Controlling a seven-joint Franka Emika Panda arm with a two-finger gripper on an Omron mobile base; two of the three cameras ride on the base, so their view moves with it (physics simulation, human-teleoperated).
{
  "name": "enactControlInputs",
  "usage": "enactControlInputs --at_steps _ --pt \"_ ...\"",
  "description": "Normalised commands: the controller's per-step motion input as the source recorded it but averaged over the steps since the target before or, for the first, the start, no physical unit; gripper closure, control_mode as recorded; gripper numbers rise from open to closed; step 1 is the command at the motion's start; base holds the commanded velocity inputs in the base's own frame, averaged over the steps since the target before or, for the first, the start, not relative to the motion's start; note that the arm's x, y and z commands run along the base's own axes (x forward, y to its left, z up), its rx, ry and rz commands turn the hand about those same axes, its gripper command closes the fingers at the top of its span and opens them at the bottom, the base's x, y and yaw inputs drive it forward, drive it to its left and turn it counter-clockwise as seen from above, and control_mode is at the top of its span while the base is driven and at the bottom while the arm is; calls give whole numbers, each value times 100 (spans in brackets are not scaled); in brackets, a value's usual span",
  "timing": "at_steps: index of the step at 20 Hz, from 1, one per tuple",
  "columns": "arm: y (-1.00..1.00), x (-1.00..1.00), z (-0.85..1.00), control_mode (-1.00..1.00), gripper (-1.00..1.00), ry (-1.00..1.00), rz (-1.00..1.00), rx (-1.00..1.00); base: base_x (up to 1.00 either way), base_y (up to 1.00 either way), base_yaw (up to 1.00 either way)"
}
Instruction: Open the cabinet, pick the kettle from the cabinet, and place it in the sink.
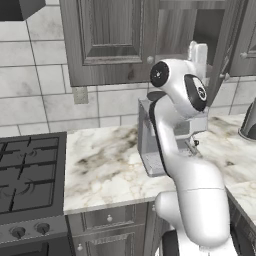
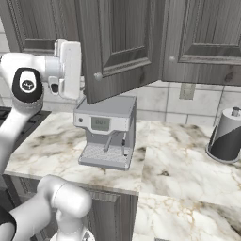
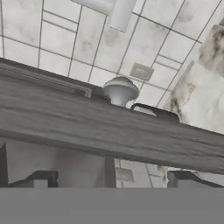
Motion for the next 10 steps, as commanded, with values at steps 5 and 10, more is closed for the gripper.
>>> enactControlInputs --at_steps 5,10 --pt "-29 -30 0 -100 -100 -31 -18 7 0 0 0" --pt "-36 -33 0 -100 -100 -20 -16 8 0 0 0"
